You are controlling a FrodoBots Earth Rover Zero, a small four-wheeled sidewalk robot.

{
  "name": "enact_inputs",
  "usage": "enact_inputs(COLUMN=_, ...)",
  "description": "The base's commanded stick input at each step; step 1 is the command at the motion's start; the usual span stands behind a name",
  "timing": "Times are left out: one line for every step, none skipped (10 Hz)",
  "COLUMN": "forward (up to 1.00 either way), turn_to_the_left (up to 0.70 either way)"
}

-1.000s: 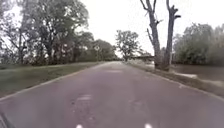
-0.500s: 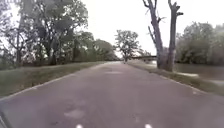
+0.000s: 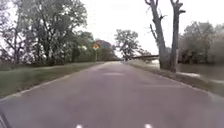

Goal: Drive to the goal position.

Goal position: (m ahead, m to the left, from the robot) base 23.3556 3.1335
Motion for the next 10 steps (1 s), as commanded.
enact_inputs(forward=1.0, turn_to_the_left=0.0)
enact_inputs(forward=1.0, turn_to_the_left=0.0)
enact_inputs(forward=1.0, turn_to_the_left=0.0)
enact_inputs(forward=1.0, turn_to_the_left=0.0)
enact_inputs(forward=1.0, turn_to_the_left=0.0)
enact_inputs(forward=1.0, turn_to_the_left=0.0)
enact_inputs(forward=1.0, turn_to_the_left=0.0)
enact_inputs(forward=1.0, turn_to_the_left=0.0)
enact_inputs(forward=1.0, turn_to_the_left=0.0)
enact_inputs(forward=1.0, turn_to_the_left=0.0)
